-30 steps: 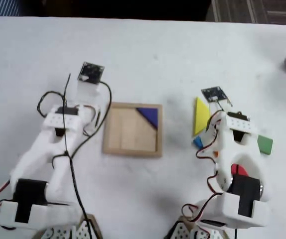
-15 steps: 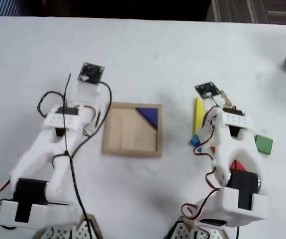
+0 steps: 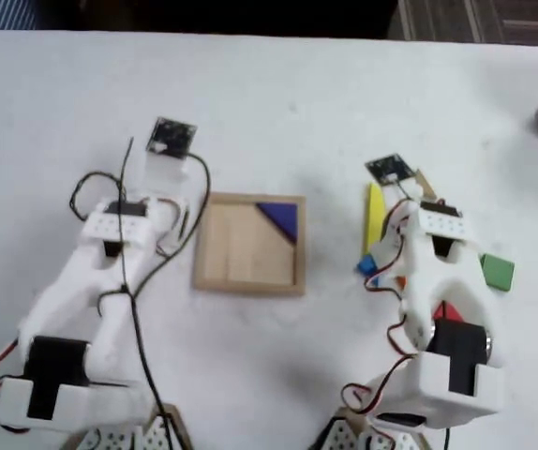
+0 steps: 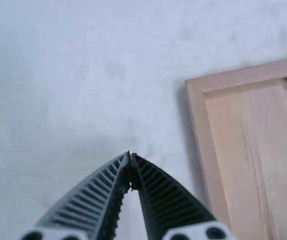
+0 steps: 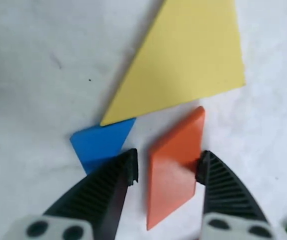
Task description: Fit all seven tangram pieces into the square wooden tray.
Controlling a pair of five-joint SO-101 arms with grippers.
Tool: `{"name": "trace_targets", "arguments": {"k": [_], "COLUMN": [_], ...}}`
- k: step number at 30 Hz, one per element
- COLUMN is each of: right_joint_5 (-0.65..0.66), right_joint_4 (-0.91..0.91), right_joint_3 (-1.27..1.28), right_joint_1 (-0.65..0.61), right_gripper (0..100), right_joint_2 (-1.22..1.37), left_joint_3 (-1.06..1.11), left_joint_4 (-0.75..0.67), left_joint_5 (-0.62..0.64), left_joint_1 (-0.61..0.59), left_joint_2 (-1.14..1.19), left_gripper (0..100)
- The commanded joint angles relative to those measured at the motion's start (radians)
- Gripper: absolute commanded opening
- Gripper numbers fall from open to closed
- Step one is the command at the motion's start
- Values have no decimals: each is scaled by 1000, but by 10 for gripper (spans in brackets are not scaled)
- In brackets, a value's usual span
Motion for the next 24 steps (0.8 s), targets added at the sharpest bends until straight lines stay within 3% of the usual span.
{"name": "trace_targets", "arguments": {"k": [1,5,24], "right_joint_5": [9,8,8], "right_joint_4": [8,7,-5], "right_joint_3": [-40,-40,-40], "right_joint_1": [7,5,7], "right_gripper": [111,55,52], "right_joint_2": [-4,-2,-8], "left_joint_3": [-58,-58,-58], "left_joint_4": [5,5,11], "left_joint_5": [-3,-3,-3], "left_joint_1": [-12,-12,-12], "left_joint_2": [-5,-5,-10], "left_gripper": [28,28,28]}}
